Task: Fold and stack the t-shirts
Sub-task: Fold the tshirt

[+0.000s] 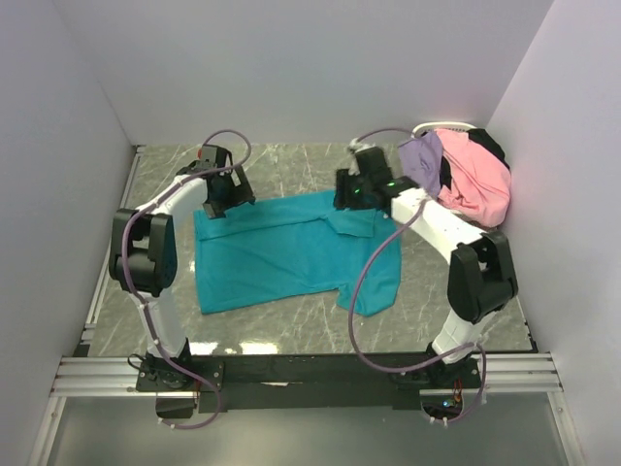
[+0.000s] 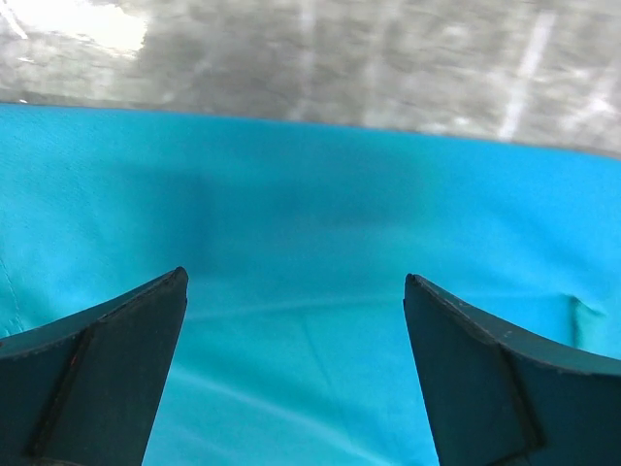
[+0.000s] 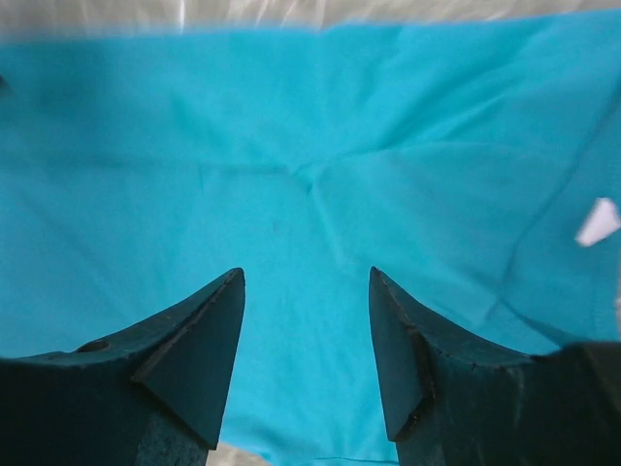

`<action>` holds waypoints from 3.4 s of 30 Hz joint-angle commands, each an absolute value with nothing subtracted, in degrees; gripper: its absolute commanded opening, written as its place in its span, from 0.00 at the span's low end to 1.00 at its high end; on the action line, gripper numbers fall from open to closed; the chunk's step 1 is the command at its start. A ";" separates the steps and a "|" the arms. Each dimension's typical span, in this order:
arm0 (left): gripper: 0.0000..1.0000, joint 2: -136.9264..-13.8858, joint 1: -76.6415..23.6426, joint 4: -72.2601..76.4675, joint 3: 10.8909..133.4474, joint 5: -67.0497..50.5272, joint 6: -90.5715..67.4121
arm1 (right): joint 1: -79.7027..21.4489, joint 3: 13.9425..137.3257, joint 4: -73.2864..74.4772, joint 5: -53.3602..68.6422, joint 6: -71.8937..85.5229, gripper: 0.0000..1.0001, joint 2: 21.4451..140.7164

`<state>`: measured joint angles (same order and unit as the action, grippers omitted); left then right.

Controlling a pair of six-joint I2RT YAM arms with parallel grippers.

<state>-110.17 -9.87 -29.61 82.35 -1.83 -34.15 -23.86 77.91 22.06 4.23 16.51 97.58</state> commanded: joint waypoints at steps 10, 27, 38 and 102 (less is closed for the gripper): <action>1.00 -102.39 -13.71 -29.18 78.22 -0.18 -34.02 | -36.82 82.87 27.59 -29.68 0.79 0.62 111.25; 0.99 -103.89 -13.71 -29.62 78.84 -0.18 -33.22 | -39.99 86.04 29.18 -27.07 -0.18 0.62 113.29; 0.99 -104.33 -13.71 -29.97 78.84 1.41 -33.31 | -40.25 89.03 30.59 -28.21 -0.17 0.61 118.82; 0.99 -106.26 -13.71 -29.79 79.28 -0.60 -31.99 | -28.22 70.85 28.76 -10.39 20.20 0.58 100.99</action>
<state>-106.85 -13.69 -31.03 78.32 1.28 -33.19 -32.84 75.53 36.53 -19.66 13.50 107.04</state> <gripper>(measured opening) 0.995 0.587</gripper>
